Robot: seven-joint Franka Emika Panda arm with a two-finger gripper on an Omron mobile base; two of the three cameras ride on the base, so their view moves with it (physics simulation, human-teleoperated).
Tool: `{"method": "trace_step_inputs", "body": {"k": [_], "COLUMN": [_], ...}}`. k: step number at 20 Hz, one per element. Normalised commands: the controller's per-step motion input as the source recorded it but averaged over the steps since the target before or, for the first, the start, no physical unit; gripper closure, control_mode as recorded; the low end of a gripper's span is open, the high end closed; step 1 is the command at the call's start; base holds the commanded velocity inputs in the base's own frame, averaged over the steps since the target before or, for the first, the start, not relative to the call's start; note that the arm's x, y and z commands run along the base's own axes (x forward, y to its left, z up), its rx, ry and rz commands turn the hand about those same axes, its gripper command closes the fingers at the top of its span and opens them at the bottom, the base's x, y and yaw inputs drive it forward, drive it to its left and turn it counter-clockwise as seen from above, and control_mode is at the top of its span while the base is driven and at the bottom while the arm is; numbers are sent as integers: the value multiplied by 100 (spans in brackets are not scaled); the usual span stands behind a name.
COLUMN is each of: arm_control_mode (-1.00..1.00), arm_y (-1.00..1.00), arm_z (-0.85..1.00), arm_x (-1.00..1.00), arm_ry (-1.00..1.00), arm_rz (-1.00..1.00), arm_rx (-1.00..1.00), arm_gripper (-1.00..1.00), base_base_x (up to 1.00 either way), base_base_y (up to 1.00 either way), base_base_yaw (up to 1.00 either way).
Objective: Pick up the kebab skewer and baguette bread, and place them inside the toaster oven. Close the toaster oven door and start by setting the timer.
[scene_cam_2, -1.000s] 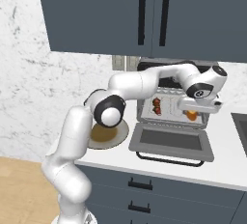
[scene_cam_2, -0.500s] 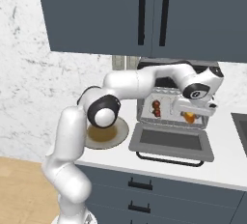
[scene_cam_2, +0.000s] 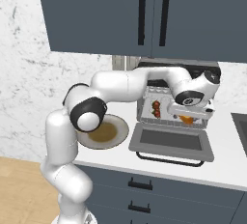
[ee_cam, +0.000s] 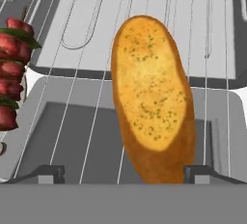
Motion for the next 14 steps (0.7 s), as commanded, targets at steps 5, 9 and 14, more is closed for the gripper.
{"method": "trace_step_inputs", "body": {"k": [5,9,14], "arm_control_mode": [-100,-100,-100], "arm_y": [0,11,66], "arm_z": [76,43,-43], "arm_x": [-29,-83,-68], "arm_ry": [-6,-1,0], "arm_rz": [-7,-17,-58], "arm_rx": [-1,0,3], "arm_gripper": [-100,-100,-100], "base_base_x": [0,0,0], "base_base_y": [0,0,0], "base_base_yaw": [0,0,0]}}
